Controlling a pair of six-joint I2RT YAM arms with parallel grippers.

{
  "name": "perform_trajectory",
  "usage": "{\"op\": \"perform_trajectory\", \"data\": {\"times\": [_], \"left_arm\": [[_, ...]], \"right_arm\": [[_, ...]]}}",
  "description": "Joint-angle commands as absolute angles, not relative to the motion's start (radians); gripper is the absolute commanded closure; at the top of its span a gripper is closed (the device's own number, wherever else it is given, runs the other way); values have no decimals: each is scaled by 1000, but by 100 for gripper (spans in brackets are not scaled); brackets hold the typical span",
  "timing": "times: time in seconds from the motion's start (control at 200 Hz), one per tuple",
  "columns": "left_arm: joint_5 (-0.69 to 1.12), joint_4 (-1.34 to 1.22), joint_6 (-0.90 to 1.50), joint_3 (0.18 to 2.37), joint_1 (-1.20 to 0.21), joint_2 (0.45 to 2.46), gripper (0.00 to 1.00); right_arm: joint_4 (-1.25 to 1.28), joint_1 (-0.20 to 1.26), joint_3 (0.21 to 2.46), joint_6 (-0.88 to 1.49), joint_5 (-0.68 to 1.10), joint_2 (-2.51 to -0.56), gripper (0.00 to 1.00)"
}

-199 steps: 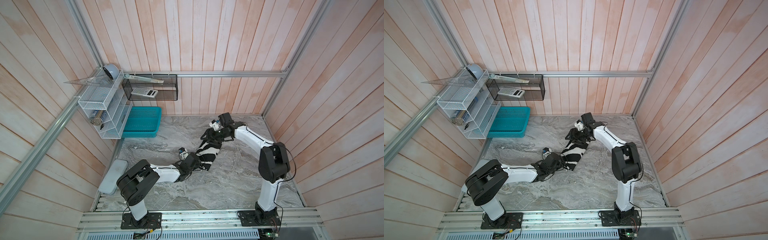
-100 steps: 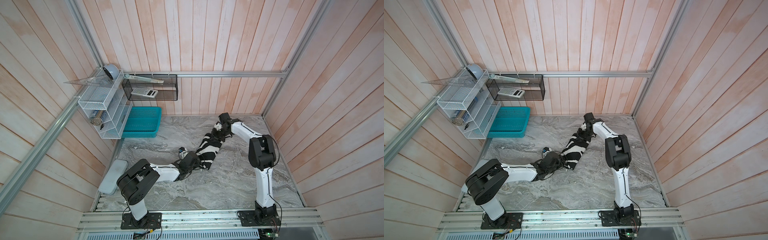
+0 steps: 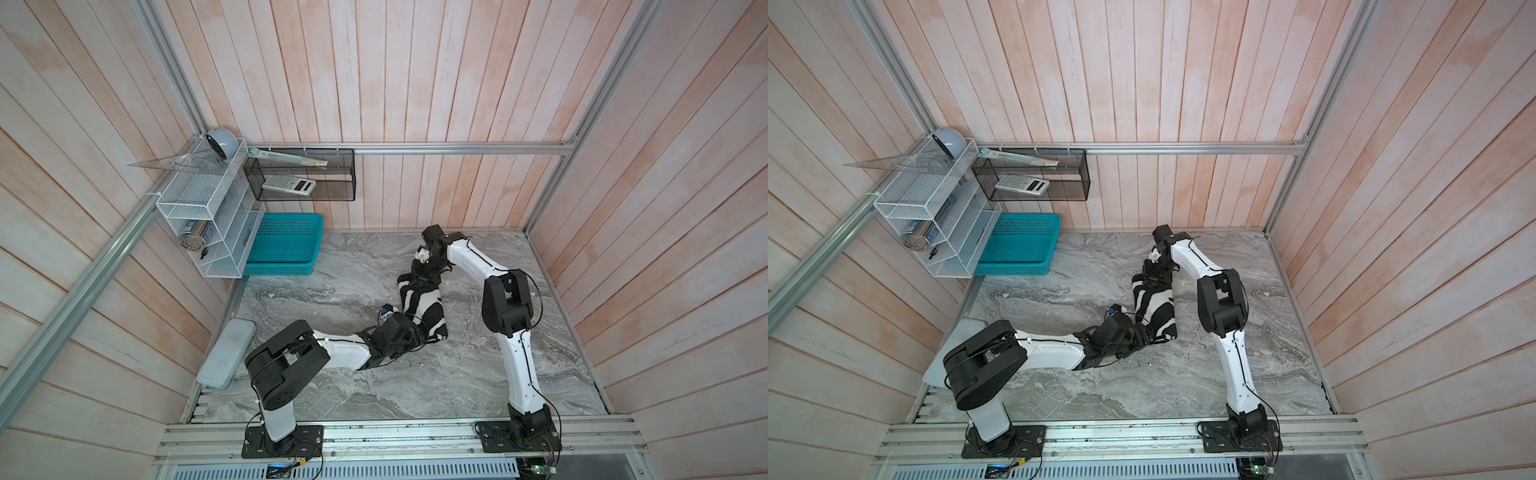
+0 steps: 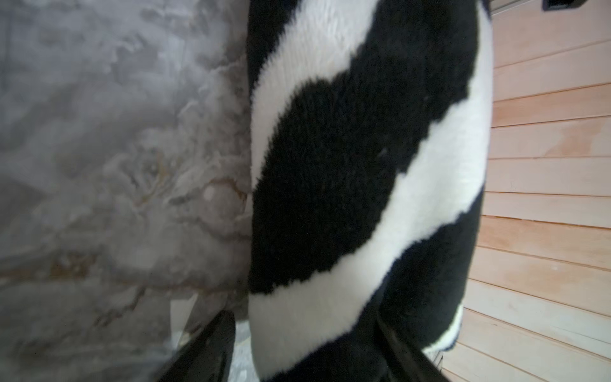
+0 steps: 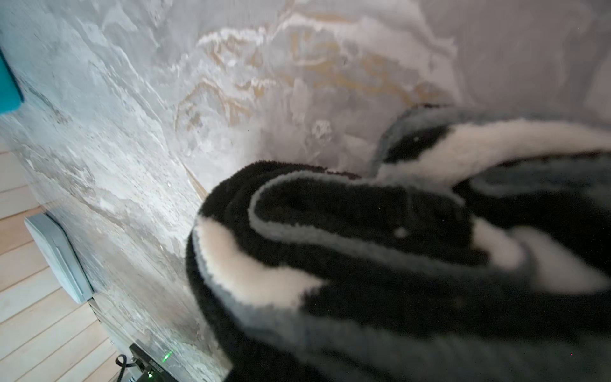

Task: Roll up the pillowcase
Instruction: Roll the pillowcase at the center of the board, then move the pillowcase to the center of the board.

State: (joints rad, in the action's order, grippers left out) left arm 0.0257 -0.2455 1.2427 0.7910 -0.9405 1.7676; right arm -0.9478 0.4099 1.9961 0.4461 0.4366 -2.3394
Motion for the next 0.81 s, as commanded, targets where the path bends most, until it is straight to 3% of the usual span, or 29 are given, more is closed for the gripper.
{"op": "perform_trajectory", "data": {"times": [0.0, 0.095, 0.215, 0.305, 0.495, 0.625, 0.69, 0.8], "left_arm": [[17, -2, 1267, 709, -950, 1735, 32], [-33, 70, 1257, 710, -947, 1678, 25], [-65, 142, 1226, 736, -946, 1607, 14], [-57, 145, 1204, 743, -954, 1548, 12], [-118, 274, 1191, 727, -965, 1334, 7], [-248, 514, 1116, 781, -954, 1204, 5], [-312, 628, 1047, 830, -897, 1159, 3], [-278, 728, 906, 946, -671, 1153, 3]], "right_arm": [[-988, 418, 1852, 444, 342, -2319, 79], [-968, 418, 1823, 451, 330, -2274, 75], [-907, 418, 1809, 471, 369, -2197, 60], [-881, 418, 1828, 483, 423, -2157, 52], [-902, 415, 1890, 486, 428, -2089, 48], [-920, 411, 1871, 483, 370, -2001, 47], [-942, 411, 1835, 485, 323, -1955, 47], [-944, 428, 1701, 497, 263, -1889, 48]]}}
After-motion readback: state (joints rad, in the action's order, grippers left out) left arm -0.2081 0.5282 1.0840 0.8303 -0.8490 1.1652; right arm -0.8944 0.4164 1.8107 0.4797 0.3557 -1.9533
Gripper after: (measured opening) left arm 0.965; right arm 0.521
